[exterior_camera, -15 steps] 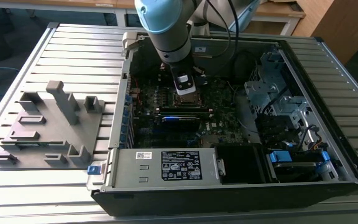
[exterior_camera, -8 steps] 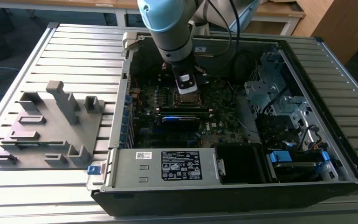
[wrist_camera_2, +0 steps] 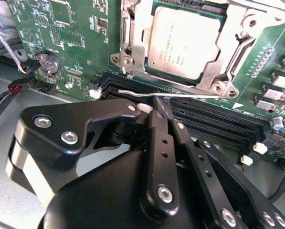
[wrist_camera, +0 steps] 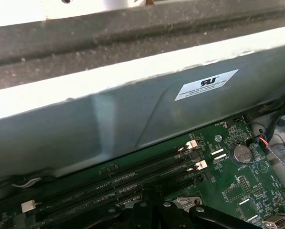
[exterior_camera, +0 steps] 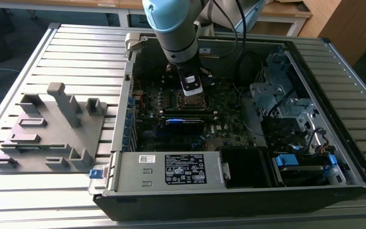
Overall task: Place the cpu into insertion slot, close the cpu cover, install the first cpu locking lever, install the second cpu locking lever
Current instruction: 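Install the first cpu locking lever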
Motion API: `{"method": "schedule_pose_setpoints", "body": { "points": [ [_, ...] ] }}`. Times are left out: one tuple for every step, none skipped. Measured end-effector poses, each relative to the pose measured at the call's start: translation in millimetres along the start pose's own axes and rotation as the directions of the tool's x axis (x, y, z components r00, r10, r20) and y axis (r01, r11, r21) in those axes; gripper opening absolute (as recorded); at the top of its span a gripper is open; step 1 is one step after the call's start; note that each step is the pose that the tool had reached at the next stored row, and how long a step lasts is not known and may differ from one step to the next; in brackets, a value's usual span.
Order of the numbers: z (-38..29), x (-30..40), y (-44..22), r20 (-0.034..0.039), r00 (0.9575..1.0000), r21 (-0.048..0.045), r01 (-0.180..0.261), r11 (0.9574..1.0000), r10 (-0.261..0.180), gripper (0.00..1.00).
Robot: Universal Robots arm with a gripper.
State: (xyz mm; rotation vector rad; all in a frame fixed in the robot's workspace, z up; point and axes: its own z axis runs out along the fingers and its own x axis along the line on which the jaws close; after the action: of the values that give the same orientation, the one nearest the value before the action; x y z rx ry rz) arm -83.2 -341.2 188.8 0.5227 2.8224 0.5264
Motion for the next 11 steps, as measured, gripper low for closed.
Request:
{"method": "schedule_pose_setpoints", "body": {
  "points": [
    [-0.1,0.0,0.1,-0.0004,1.0,-0.0012,0.0,1.0,0.0,0.1],
    [-0.9,-0.1,0.4,-0.0012,1.0,-0.0031,-0.001,1.0,0.001,0.1],
    [-2.3,-0.4,1.0,-0.0017,1.0,-0.0052,-0.002,1.0,0.002,0.1],
    [-4.4,-0.7,1.9,-0.0021,1.0,-0.007,-0.002,1.0,0.002,0.1],
    [-6.7,-1.1,2.9,-0.0027,1.0,-0.0086,-0.003,1.0,0.003,0.1],
    [-9.0,-1.5,3.8,-0.0032,1.0,-0.01,-0.003,0.9999,0.003,0.1],
    [-10.9,-1.8,4.6,-0.0036,1.0,-0.0112,-0.003,0.9999,0.003,0.1],
    [-12.3,-2.1,5.2,-0.0039,1.0,-0.0123,-0.004,0.9999,0.004,0.1],
    [-12.6,-1.9,5.3,-0.0045,1.0,-0.0142,-0.004,0.9999,0.004,0.1],
    [-12.8,-1.1,5.0,-0.0052,1.0,-0.0162,-0.005,0.9999,0.005,0.1],
    [-13.3,0.5,4.4,-0.0061,1.0,-0.0185,-0.006,0.9998,0.006,0.1]
  ]
}}
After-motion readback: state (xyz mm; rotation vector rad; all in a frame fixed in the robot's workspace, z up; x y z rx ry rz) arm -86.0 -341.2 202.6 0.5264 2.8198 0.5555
